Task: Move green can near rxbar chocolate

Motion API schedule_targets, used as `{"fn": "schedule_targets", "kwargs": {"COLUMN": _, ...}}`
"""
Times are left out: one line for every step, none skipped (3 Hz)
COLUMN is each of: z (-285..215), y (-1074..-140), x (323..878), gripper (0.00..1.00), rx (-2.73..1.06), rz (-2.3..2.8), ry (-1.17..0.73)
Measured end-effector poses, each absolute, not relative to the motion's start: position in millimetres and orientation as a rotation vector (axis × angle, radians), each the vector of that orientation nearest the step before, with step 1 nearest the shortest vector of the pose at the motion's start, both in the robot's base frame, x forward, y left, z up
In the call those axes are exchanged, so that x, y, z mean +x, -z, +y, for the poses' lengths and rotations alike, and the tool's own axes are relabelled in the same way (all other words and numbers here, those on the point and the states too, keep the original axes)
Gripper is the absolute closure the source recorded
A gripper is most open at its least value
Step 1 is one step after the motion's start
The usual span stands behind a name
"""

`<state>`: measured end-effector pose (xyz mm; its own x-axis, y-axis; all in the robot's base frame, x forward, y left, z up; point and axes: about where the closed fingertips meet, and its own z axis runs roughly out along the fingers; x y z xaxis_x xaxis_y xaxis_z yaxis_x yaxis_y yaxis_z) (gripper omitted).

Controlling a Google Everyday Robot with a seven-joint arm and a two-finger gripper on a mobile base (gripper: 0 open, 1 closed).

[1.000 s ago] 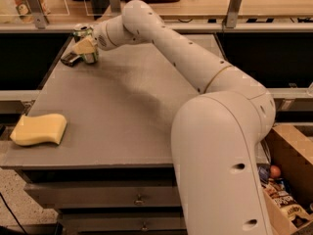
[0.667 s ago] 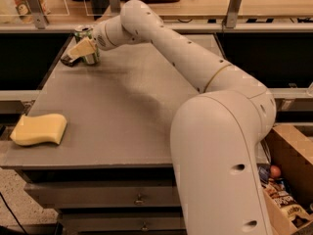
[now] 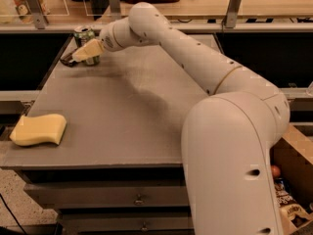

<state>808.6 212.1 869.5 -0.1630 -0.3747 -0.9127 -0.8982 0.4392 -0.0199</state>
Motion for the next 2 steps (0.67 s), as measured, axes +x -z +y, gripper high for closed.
{"fn": "schedule_targets", "kwargs": {"z": 168.2, "y": -875.3, "x": 803.4, "gripper": 0.0, "rx": -1.008, "rz": 1.739, "ry": -0.683}}
{"fn": "schedule_targets", "kwargs": {"z": 165.0, "y": -875.2, "x": 803.4, "gripper": 0.0, "rx": -1.004, "rz": 1.739, "ry": -0.682}}
